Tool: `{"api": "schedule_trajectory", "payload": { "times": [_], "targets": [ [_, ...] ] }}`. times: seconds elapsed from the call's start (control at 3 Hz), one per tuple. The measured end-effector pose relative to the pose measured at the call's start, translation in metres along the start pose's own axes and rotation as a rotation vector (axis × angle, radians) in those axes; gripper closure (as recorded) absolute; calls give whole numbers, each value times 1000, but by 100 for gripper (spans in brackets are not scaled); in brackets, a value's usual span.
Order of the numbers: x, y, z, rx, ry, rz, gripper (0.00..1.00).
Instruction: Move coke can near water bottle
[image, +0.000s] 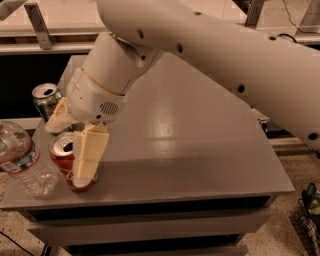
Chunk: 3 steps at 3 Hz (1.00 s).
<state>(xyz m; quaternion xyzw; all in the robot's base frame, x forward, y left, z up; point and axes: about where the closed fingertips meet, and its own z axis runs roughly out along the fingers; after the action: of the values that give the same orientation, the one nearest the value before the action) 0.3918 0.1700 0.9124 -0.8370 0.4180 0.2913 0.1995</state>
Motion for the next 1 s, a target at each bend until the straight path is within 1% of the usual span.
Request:
{"api": "schedule_trajectory", "payload": {
  "times": [0.33, 0.67, 1.0],
  "targets": [
    [0, 0, 0, 0, 0, 1, 0],
    [3, 2, -7, 26, -41, 3, 0],
    [11, 12, -27, 96, -78, 8, 0]
  ]
}}
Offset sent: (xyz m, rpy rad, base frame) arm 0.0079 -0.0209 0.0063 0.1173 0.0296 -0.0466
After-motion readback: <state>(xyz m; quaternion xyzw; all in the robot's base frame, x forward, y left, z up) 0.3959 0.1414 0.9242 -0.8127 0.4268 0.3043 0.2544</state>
